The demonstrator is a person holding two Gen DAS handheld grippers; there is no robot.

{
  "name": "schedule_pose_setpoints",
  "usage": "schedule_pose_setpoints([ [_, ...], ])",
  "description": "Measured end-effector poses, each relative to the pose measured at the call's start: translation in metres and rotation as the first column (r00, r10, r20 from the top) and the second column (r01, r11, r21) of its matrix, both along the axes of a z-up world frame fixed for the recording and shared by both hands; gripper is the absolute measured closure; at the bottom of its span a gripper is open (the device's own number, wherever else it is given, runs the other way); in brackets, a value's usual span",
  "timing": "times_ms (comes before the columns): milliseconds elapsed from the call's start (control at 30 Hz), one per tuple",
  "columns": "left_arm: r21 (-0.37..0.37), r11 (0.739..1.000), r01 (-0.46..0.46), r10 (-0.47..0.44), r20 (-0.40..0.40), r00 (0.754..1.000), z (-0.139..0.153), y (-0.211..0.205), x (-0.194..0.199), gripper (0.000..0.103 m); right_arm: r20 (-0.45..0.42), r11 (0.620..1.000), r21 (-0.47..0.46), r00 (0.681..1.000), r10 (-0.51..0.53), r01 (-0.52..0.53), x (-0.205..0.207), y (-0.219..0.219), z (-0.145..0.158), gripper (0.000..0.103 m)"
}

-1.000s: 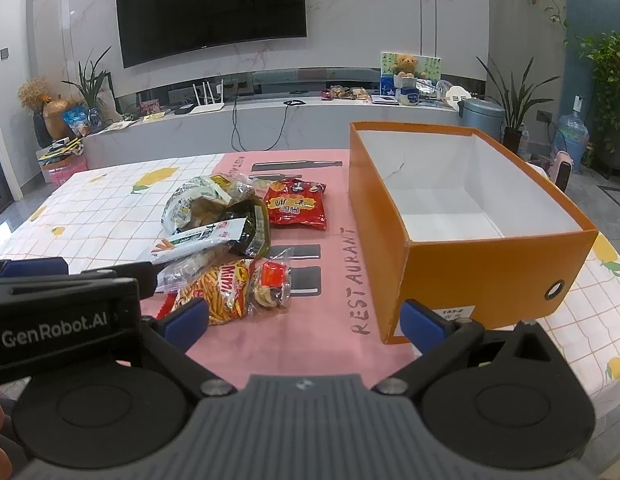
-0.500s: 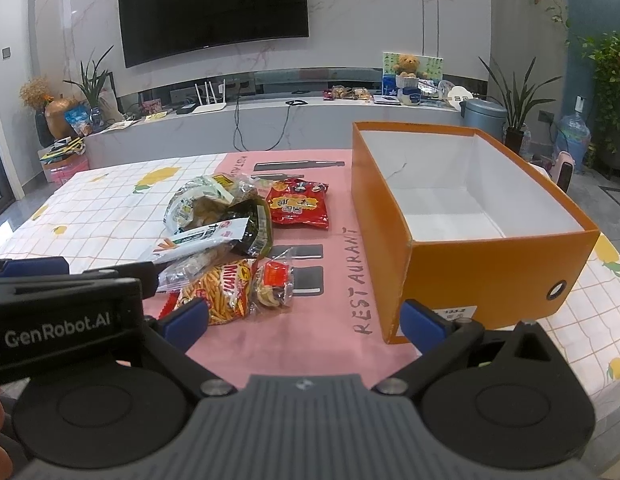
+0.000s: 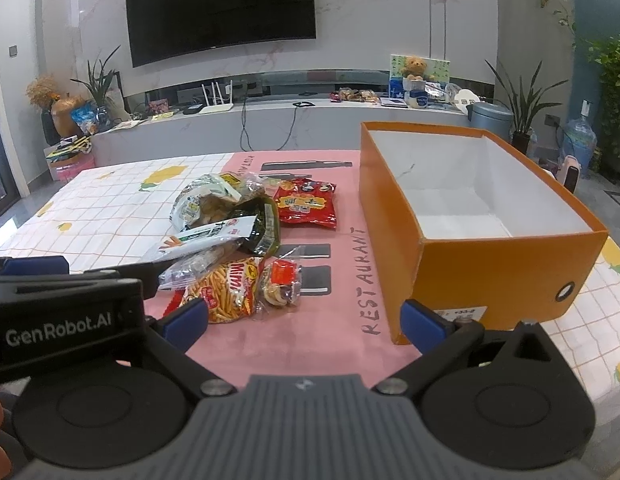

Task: Organize snacks

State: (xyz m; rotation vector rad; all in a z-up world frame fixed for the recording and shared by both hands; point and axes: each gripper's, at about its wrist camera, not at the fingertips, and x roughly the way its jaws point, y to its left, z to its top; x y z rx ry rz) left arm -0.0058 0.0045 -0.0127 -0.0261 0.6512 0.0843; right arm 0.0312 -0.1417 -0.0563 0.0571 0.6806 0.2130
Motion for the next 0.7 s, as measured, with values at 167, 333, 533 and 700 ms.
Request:
schedule_pose_setpoints([
  [167,0.003,1.000,0.009,-0.009,-0.006,1.000,0.001,0.006,0.001,0.014,0.017,0.998,0.043,0.999,0.038,-0.039,0.001,0.002,-0.004,0.003],
  [333,-0.019,0.999,0.043,-0.043,-0.011,0.999,0.006,0.024,0.004,0.014,0.087,0.987,0.122,0.991,0.098,-0.108,0.001,-0.003,-0.007,0.003],
  [533,-0.021,1.000,-0.009,0.009,-0.021,1.000,-0.001,0.049,0.019,0.014,0.132,0.986,0.107,0.984,0.115,-0.130,0.012,0.003,-0.005,0.003],
  [700,0.032,0.999,-0.034,0.036,-0.049,0.998,-0.013,0.063,0.035,0.014,0.158,0.985,0.070,0.977,0.146,-0.158,0.024,0.011,-0.009,0.003],
])
